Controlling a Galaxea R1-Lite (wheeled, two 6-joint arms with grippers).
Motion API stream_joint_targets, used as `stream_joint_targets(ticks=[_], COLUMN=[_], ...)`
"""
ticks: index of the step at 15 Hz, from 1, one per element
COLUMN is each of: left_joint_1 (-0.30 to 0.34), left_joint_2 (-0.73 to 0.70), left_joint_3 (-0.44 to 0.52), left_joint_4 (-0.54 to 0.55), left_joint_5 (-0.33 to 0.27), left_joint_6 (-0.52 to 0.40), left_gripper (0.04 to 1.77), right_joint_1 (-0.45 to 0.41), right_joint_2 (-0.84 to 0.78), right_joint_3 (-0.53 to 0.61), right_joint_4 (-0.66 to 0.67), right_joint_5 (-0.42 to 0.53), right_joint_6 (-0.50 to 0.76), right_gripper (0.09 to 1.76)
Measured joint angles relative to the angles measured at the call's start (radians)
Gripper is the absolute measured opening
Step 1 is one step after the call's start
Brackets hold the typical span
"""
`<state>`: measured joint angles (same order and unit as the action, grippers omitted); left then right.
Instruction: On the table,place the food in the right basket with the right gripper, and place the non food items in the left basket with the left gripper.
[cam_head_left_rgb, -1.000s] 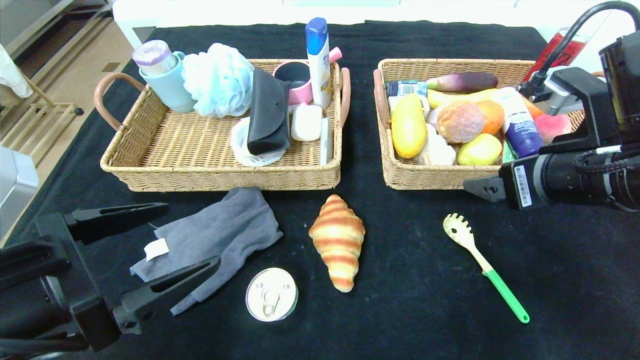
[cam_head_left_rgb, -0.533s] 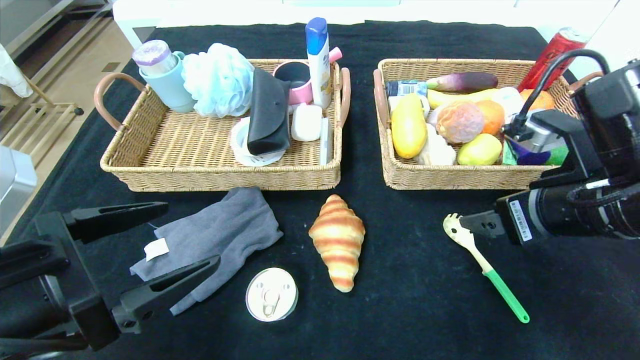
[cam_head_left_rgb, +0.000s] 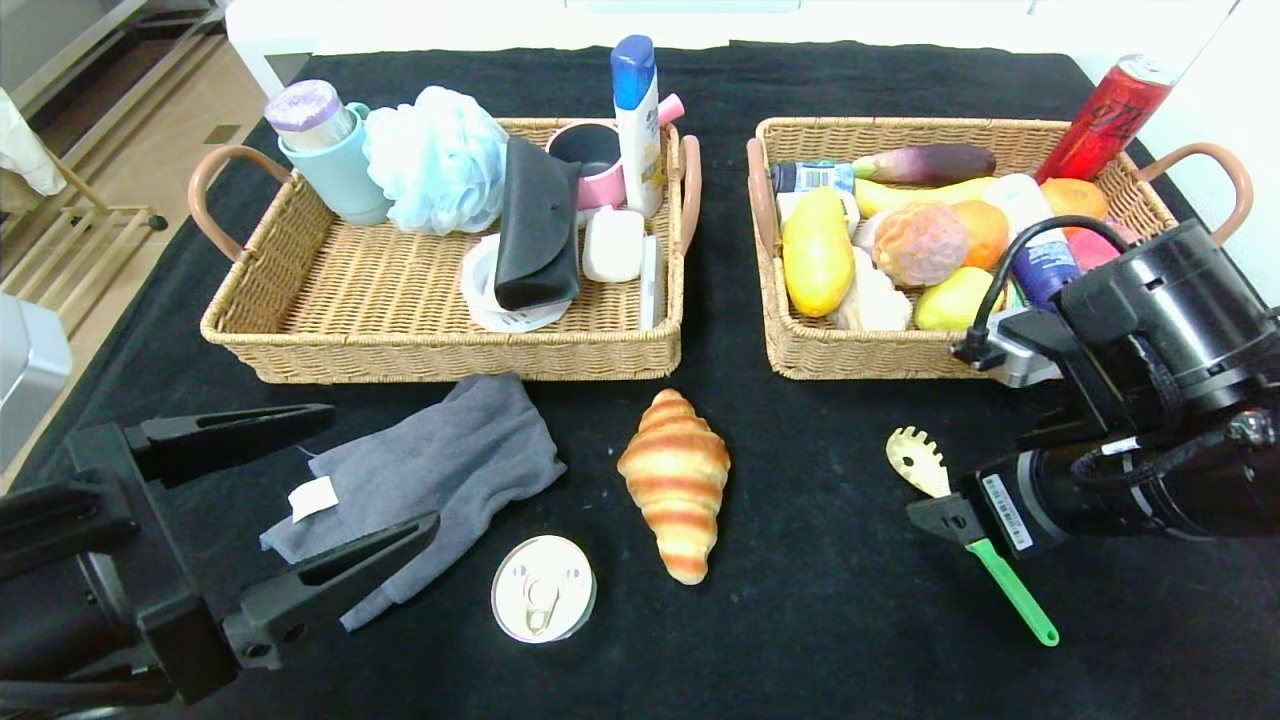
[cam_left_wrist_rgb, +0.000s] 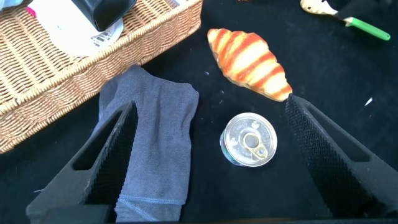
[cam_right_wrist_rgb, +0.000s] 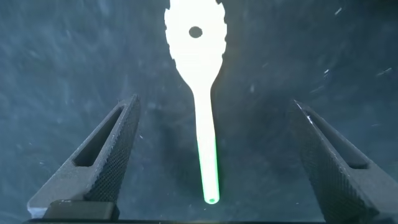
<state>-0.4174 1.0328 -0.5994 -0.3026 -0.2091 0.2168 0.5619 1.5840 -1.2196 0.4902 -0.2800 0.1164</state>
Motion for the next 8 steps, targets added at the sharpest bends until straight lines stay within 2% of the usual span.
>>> stream_joint_targets(ticks=[8], left_joint_1=[0.0], left_joint_2=[-0.002], left_joint_3=[0.001], left_joint_4=[-0.001], left_joint_5=[0.0], left_joint_6=[0.001], left_gripper=[1.72], right_joint_1=[0.008], right_joint_2=[0.048], right_joint_3=[0.016], right_joint_4=[-0.006], right_joint_5=[-0.002], right_joint_6=[0.009], right_gripper=[1.7])
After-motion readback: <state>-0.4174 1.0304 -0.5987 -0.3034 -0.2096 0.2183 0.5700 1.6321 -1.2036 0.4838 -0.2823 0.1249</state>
